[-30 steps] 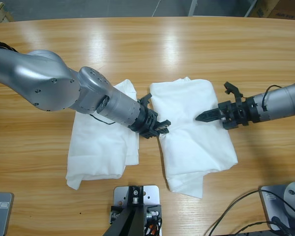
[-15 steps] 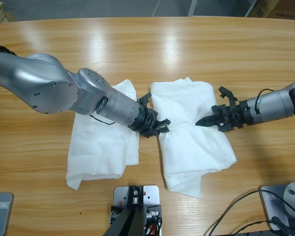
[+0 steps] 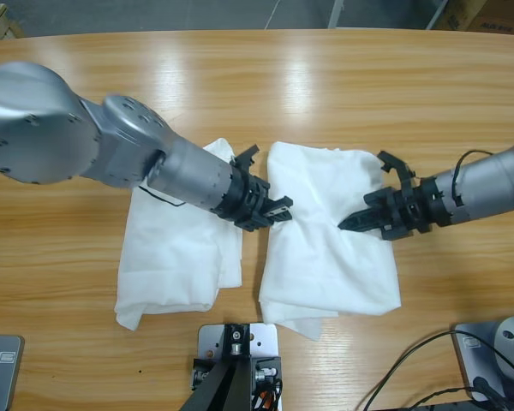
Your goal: Fold clothes
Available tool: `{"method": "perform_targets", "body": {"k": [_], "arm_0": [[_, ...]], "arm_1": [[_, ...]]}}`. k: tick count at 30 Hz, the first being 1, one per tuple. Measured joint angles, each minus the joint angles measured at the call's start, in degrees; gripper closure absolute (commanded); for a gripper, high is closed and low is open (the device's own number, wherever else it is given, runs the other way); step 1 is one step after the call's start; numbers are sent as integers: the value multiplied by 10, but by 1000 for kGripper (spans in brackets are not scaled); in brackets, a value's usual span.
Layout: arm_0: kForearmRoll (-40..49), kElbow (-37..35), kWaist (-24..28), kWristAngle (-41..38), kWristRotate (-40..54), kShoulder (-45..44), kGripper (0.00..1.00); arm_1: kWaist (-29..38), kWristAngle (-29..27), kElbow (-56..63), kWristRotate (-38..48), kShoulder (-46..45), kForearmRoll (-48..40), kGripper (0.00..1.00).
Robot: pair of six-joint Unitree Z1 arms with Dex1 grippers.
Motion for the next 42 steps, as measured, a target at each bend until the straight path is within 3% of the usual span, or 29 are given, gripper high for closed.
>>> {"method": "perform_targets", "body": {"k": [11,20,30,37,42], "arm_0": [[35,0,27,10,8,-47,1000],[109,5,55,19,22,-146,1000],[128,108,91,39,24,-261,1000],[130,187,157,39,33,-340,1000],[156,204,202,28,38,-388,1000]], "arm_1": [[78,-37,-139,41,-20,87,1000],[114,-58,-237,55,-42,167,1000],[203,-94,-331,94,-21,180,1000],[260,-114,-397,116,32,183,1000],[279,-120,-441,127,59,196,1000]]}}
